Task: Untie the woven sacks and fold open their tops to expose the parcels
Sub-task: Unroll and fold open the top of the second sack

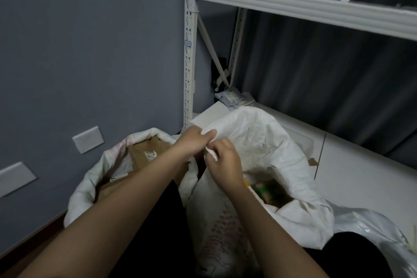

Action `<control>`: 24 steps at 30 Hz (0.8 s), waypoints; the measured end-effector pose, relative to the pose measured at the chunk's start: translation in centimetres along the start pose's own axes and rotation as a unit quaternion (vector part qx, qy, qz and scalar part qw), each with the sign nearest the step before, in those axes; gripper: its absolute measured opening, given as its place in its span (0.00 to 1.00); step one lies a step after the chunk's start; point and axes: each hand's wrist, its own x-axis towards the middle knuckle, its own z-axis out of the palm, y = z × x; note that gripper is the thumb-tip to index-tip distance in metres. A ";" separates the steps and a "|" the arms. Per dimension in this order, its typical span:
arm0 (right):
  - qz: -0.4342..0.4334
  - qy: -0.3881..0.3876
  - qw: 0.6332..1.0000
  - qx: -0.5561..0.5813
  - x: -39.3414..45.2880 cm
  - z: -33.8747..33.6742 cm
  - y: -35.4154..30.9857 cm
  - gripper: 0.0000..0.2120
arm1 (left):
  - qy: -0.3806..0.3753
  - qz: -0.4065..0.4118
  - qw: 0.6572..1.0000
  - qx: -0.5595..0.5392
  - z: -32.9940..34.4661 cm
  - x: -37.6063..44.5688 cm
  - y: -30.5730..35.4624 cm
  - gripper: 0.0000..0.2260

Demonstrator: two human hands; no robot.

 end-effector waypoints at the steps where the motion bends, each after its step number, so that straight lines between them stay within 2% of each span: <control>1: -0.009 -0.069 0.998 0.000 0.0 -0.4 0.2 0.06 | 0.021 0.003 1.000 0.004 0.0 0.3 -0.3 0.18; 3: 0.006 -0.155 0.988 0.017 0.0 -2.3 0.5 0.12 | 0.011 -0.028 0.998 -0.058 -0.3 1.1 -1.4 0.13; 4: 0.004 -0.142 0.990 0.006 0.3 -3.4 0.8 0.15 | -0.014 -0.046 0.994 -0.097 -0.3 1.4 -2.1 0.11; 6: -0.053 -0.076 0.992 -0.089 1.5 -5.5 1.1 0.22 | -0.059 -0.058 0.981 -0.173 -0.3 0.9 -2.8 0.10; 7: -0.090 -0.076 0.982 -0.146 2.6 -6.2 1.2 0.26 | -0.078 -0.066 0.973 -0.209 -0.2 0.3 -2.9 0.10; 9: -0.127 -0.157 0.945 -0.256 4.7 -6.5 1.3 0.31 | -0.130 -0.092 0.940 -0.302 0.0 -0.5 -3.3 0.12; 10: -0.135 -0.213 0.922 -0.293 5.6 -6.3 1.3 0.29 | -0.153 -0.094 0.925 -0.334 -0.1 -0.7 -3.7 0.13; 12: -0.126 -0.317 0.883 -0.324 7.2 -6.2 1.2 0.16 | -0.172 -0.110 0.899 -0.386 -0.7 -1.7 -3.6 0.14; 13: -0.097 -0.362 0.868 -0.325 7.7 -6.3 0.9 0.07 | -0.157 -0.118 0.906 -0.376 -0.9 -2.0 -3.3 0.14; 14: -0.068 -0.393 0.862 -0.314 8.1 -6.3 0.7 0.08 | -0.116 -0.112 0.933 -0.322 -0.9 -2.2 -3.1 0.16; 15: -0.041 -0.412 0.859 -0.300 8.3 -6.2 0.7 0.11 | -0.063 -0.093 0.970 -0.217 -1.0 -2.4 -2.9 0.18; 16: -0.019 -0.419 0.865 -0.277 8.5 -6.0 0.7 0.12 | -0.043 -0.047 0.994 -0.086 -1.1 -2.6 -2.8 0.22; 17: -0.011 -0.416 0.876 -0.245 8.6 -5.5 0.7 0.10 | -0.055 0.023 0.998 0.027 -1.2 -2.7 -2.8 0.27; 18: -0.005 -0.413 0.885 -0.215 8.6 -5.1 0.6 0.08 | -0.078 0.095 0.987 0.104 -1.1 -2.2 -3.2 0.30; 19: 0.004 -0.412 0.893 -0.180 8.7 -4.8 0.6 0.08 | -0.086 0.132 0.976 0.149 -1.2 -1.8 -3.5 0.27; 21: 0.026 -0.420 0.898 -0.128 9.2 -5.0 0.5 0.09 | -0.064 0.109 0.982 0.143 -1.8 -1.6 -3.5 0.12; 23: 0.026 -0.453 0.875 -0.170 9.8 -6.0 0.6 0.15 | -0.076 0.062 0.995 0.007 -2.5 -1.6 -3.5 0.12; 24: -0.003 -0.466 0.850 -0.245 9.9 -6.4 0.7 0.17 | -0.083 0.026 0.993 -0.074 -2.6 -1.4 -3.7 0.12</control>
